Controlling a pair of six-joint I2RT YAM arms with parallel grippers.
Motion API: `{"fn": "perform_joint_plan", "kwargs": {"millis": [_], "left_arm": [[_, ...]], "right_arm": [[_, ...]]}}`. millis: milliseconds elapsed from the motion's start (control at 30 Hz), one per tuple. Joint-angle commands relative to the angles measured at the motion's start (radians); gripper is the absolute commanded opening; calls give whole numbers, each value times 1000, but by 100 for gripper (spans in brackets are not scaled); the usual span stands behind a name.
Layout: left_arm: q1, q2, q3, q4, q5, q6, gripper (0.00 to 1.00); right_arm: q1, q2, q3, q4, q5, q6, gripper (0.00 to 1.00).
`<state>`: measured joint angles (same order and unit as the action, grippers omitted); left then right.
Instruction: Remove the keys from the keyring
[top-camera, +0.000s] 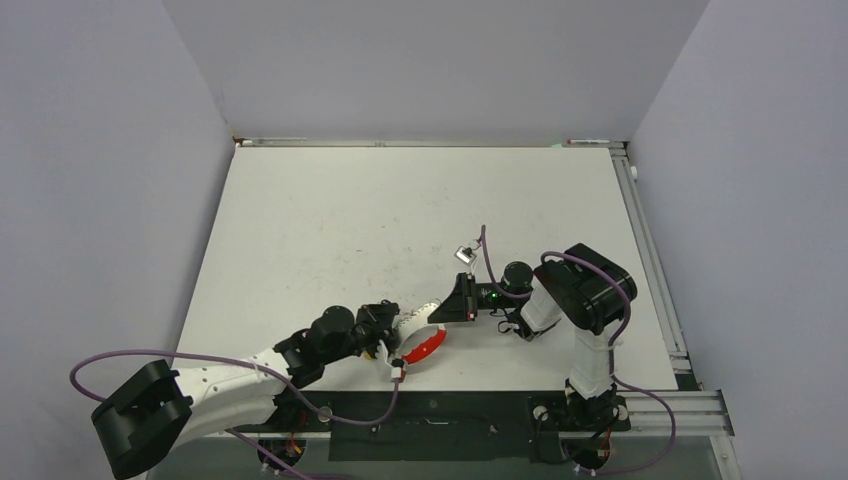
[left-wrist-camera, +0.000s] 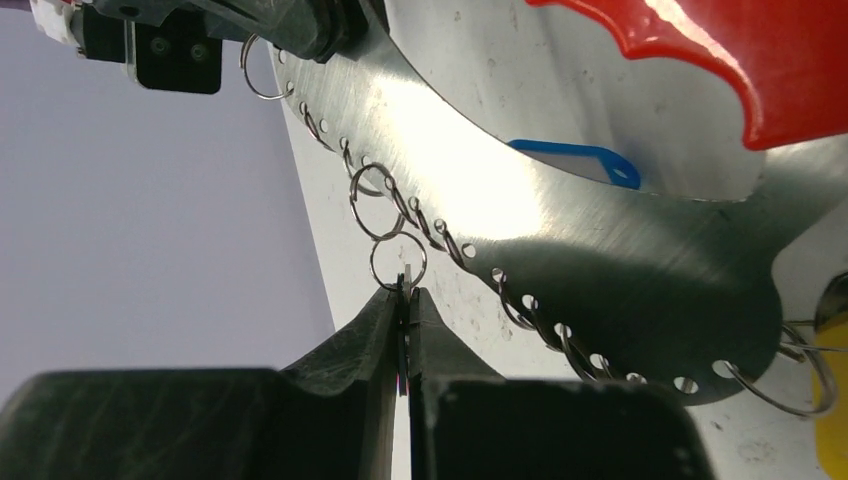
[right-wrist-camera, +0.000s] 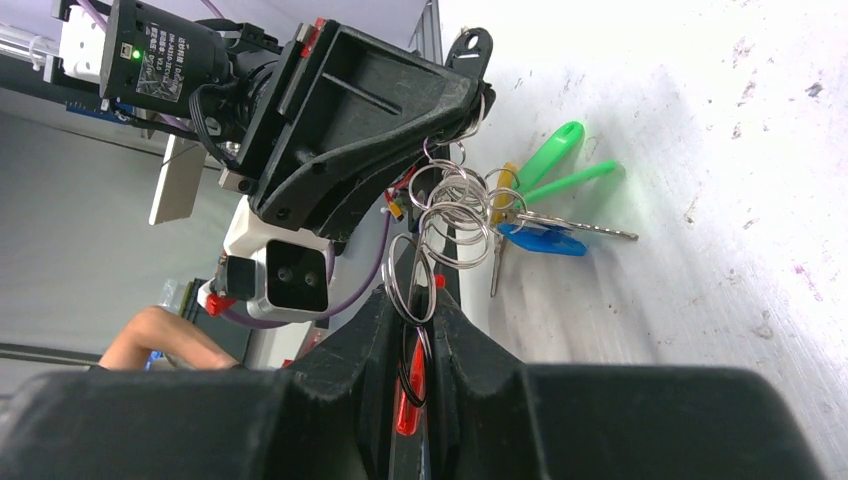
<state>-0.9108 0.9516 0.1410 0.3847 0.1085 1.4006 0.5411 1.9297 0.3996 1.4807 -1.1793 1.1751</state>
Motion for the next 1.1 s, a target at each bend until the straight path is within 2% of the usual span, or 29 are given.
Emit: {"fn": "perform_joint_plan", "kwargs": {"millis": [0, 267, 567, 767, 867, 967, 1067], "left_arm": [[25, 4, 21, 34, -66, 1, 0], [64, -37, 62, -2, -39, 4, 0], [69, -76, 105, -36, -14, 47, 0], [69, -87, 145, -63, 23, 95, 0], [70, -93, 161, -80, 42, 116, 0], [70, -100, 176, -97, 53, 135, 0], [70, -109, 196, -125, 63, 153, 0]], "right_arm": [[-12, -1, -10, 279, -23, 2, 5], [-13, -40, -10, 131, -13, -122, 5], [-13, -157, 14, -272, 17, -429, 7], [-12, -208, 21, -370, 32, -515, 18], [-10, -231, 22, -386, 36, -533, 27], [-12, -261, 26, -397, 34, -558, 42], [-14, -295, 36, -410, 26, -577, 53]]}}
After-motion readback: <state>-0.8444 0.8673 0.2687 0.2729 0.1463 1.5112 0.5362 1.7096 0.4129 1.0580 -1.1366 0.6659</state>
